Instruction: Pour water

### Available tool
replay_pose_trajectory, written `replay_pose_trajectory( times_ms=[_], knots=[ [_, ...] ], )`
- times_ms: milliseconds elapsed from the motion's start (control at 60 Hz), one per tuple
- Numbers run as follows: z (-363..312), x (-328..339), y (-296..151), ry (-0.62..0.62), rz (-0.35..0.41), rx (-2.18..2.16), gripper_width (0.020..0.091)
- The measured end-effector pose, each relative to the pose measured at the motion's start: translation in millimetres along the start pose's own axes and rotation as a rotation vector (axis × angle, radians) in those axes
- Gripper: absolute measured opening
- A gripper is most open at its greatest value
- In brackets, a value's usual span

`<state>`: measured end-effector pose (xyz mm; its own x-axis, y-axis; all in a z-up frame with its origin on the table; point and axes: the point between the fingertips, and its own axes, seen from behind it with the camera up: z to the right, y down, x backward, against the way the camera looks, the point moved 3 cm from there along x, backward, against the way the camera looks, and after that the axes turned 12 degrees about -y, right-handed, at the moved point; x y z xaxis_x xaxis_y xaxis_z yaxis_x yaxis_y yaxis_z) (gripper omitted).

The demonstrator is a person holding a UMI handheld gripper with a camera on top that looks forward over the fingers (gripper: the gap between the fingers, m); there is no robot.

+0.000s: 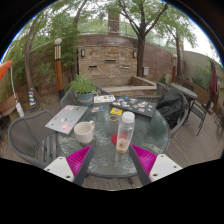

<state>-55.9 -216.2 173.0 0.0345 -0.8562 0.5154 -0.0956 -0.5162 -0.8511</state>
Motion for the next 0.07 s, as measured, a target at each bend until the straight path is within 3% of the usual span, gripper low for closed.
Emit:
replay_pose_trajectory(
  times_ms=[67],
  knots=[
    [-22,38,-6,-0.02,0.004,-0.01,0.0819]
  ],
)
